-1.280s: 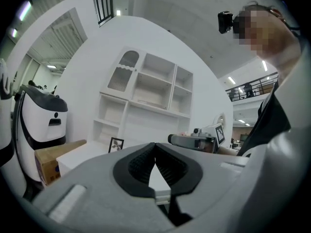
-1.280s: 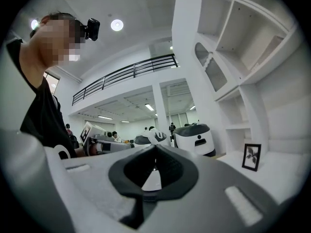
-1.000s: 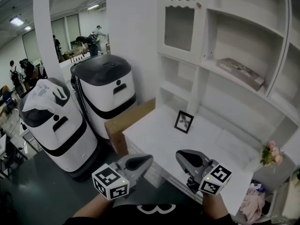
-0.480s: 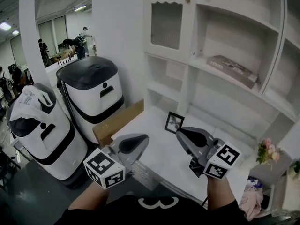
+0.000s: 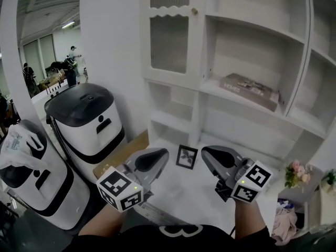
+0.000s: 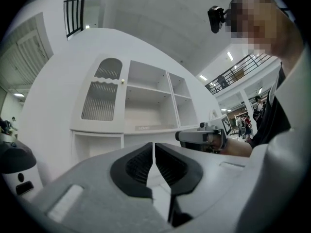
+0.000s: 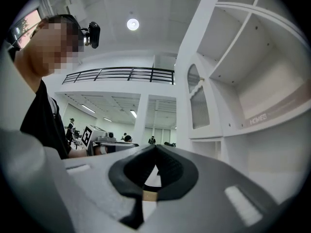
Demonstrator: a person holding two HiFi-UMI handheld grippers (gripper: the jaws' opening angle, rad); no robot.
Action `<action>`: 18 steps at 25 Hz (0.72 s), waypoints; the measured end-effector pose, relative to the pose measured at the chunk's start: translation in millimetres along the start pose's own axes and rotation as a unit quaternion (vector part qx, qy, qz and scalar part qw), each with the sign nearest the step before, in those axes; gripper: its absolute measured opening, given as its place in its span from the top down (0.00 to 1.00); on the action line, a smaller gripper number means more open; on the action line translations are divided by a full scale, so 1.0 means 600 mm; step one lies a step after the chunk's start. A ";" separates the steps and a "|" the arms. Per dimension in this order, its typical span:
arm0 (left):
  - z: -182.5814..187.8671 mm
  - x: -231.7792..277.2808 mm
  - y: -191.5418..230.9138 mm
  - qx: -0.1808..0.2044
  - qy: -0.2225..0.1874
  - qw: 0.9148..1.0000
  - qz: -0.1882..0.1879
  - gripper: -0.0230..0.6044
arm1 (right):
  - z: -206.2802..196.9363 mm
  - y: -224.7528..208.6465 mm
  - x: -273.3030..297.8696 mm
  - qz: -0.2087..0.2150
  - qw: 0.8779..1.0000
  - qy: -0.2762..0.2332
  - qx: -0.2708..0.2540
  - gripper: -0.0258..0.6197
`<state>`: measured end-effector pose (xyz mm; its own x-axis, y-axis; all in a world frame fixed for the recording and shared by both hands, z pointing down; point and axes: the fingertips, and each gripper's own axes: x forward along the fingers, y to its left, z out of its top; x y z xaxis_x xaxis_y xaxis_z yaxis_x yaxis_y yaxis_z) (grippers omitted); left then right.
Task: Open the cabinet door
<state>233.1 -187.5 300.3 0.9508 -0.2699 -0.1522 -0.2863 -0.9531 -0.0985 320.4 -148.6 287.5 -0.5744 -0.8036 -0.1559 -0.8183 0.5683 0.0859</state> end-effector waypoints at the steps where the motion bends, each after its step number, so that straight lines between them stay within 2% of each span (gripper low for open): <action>1: 0.007 0.010 0.013 0.002 -0.005 1.000 -0.006 0.96 | 0.004 -0.010 0.009 -0.006 1.000 -0.001 -0.002 0.96; 10: 0.094 0.101 0.128 0.050 -0.046 0.996 -0.058 0.96 | 0.065 -0.088 0.080 -0.072 0.997 -0.006 -0.036 0.96; 16: 0.157 0.160 0.190 0.121 -0.073 0.987 -0.078 0.95 | 0.086 -0.126 0.114 -0.108 0.992 -0.002 -0.061 0.96; 18: 0.177 0.177 0.208 0.136 -0.087 0.983 -0.081 0.91 | 0.081 -0.136 0.123 -0.117 0.991 0.005 -0.065 0.96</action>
<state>286.1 -320.4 167.2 0.9585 -0.0675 -0.2769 -0.1767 -0.9029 -0.3919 345.8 -245.9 220.8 -0.3688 -0.9125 -0.1769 -0.9241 0.3395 0.1752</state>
